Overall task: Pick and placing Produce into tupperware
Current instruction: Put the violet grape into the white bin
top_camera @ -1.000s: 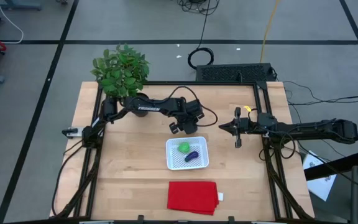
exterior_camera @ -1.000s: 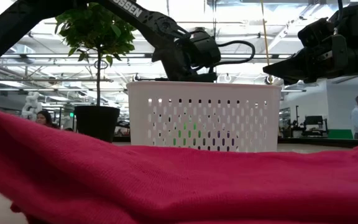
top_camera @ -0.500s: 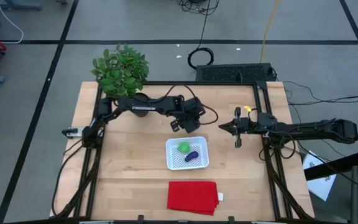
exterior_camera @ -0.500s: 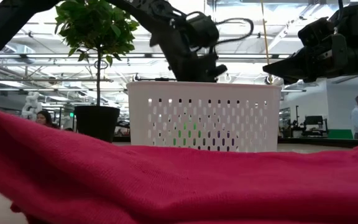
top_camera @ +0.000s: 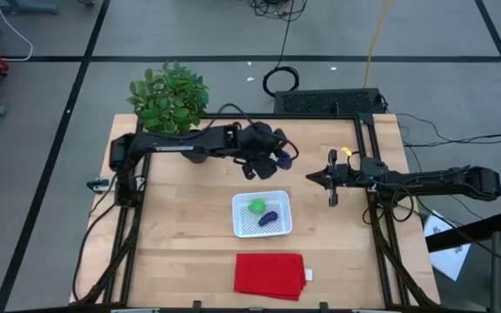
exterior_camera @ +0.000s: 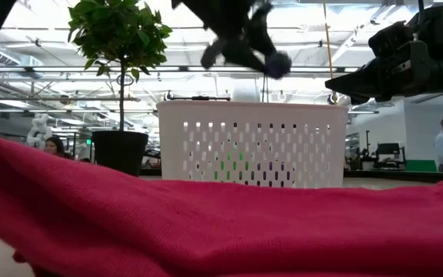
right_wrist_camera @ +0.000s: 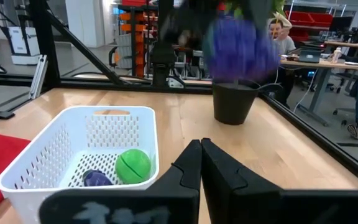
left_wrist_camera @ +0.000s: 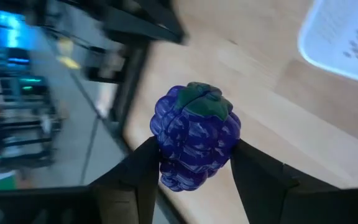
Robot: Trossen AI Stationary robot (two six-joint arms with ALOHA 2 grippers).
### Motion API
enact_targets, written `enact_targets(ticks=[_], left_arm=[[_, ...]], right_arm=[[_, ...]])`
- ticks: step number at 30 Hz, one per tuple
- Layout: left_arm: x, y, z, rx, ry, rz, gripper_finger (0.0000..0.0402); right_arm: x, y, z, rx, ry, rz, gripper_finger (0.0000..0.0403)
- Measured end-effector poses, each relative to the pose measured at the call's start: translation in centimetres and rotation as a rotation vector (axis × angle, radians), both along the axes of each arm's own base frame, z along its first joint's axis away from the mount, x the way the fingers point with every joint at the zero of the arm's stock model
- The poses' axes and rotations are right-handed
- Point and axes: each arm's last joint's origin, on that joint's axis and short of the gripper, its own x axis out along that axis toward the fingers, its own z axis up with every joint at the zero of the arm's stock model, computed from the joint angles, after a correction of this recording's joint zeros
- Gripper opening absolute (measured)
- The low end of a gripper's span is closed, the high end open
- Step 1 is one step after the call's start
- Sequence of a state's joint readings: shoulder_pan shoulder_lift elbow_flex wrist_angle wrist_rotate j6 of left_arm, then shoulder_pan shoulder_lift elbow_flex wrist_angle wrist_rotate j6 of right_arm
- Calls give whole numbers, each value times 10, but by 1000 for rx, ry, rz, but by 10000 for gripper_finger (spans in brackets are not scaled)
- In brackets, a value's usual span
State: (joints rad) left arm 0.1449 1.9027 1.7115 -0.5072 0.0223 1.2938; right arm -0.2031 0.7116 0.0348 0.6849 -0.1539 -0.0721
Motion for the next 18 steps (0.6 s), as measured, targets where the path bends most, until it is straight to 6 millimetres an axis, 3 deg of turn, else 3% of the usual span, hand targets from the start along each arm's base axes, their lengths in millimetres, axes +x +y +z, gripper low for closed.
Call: enact_targets(ticks=[11, 18], left_arm=[[-56, -20, 92, -117, -256, 47, 175], [-85, -36, 124, -275, -332, -10, 175]], right_arm=[[0, 0, 0, -21, 6, 0, 0], [0, 0, -1, -21, 7, 0, 0]])
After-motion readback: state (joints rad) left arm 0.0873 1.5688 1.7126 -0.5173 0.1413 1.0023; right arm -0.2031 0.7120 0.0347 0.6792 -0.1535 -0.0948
